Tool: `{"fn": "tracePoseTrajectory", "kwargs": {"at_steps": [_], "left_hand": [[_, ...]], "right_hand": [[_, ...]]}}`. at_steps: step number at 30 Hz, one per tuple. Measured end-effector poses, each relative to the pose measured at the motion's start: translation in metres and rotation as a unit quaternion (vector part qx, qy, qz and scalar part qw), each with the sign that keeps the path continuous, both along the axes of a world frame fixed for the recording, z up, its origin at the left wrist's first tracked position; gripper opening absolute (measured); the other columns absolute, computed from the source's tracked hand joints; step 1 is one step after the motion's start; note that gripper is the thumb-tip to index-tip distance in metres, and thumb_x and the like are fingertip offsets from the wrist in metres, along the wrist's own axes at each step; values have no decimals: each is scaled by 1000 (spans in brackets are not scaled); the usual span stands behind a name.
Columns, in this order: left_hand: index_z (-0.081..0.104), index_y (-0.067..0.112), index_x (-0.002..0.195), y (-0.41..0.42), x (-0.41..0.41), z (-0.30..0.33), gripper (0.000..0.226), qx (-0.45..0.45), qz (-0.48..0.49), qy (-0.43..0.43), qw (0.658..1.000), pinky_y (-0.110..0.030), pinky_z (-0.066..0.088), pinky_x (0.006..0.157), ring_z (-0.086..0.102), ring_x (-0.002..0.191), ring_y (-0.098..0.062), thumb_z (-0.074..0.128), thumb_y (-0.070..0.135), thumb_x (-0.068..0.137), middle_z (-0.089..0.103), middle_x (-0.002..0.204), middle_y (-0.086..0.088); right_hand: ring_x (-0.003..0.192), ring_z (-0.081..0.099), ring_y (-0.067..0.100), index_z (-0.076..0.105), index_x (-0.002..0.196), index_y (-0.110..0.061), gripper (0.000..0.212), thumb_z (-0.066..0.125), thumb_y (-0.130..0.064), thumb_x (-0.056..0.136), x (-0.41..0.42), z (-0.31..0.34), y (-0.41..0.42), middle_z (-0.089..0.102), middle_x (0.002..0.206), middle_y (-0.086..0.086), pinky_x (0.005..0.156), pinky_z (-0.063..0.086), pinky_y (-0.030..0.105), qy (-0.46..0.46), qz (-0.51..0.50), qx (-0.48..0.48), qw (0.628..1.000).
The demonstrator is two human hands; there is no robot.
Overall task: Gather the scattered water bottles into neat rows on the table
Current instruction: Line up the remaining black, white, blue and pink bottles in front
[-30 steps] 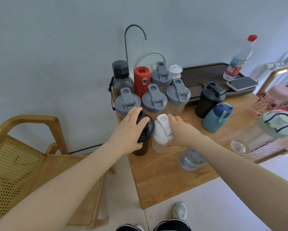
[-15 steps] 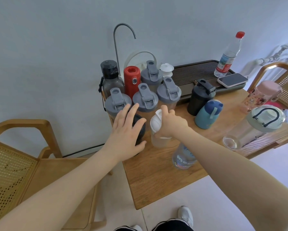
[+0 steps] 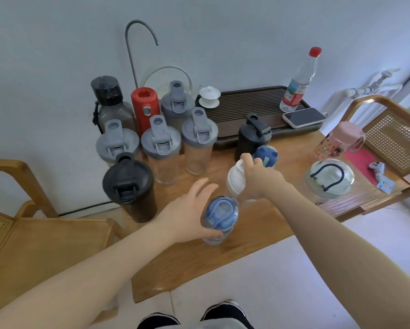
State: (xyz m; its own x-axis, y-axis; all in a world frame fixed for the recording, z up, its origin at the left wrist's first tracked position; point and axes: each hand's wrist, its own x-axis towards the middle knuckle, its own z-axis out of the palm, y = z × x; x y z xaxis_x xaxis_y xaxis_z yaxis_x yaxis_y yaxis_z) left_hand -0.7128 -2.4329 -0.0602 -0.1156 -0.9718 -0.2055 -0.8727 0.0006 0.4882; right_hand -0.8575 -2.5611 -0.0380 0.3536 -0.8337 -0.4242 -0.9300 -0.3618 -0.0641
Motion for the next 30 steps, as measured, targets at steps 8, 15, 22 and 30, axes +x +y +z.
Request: {"fn": "tracePoseTrajectory", "kwargs": {"at_steps": [8, 15, 22, 30], "left_hand": [[30, 33, 129, -20, -31, -8, 76, 14, 24, 53, 998, -36, 52, 88, 52, 107, -13, 72, 48, 67, 42, 129, 11], [29, 31, 132, -28, -42, 0, 83, -43, 41, 16, 998, -24, 44, 88, 42, 115, -7, 66, 62, 65, 38, 130, 13], [35, 27, 130, -52, -64, 31, 82, -163, 30, 81, 983, -22, 31, 93, 31, 113, -1, 47, 68, 60, 38, 128, 12], [31, 33, 134, -91, -110, 76, 80, -186, -11, 194, 963, -23, 35, 99, 37, 116, 2, 77, 35, 68, 35, 126, 21]], "right_hand": [[144, 2, 32, 40, 134, -23, 61, 59, -47, 82, -71, 27, -3, 27, 152, 8, 115, -5, 51, -93, 56, -271, 956], [131, 37, 36, 30, 139, -23, 89, 76, -47, 66, -142, 21, -7, 30, 148, 7, 99, 41, 49, -204, -129, -194, 951], [123, 43, 38, 36, 133, -23, 80, 77, -34, 65, -153, 11, -19, 47, 133, 11, 94, 44, 48, -273, -155, -219, 924], [115, 49, 23, 44, 127, -26, 76, 80, -35, 61, -158, 97, -17, 52, 126, 0, 92, 39, 33, -388, -12, -284, 877]]}}
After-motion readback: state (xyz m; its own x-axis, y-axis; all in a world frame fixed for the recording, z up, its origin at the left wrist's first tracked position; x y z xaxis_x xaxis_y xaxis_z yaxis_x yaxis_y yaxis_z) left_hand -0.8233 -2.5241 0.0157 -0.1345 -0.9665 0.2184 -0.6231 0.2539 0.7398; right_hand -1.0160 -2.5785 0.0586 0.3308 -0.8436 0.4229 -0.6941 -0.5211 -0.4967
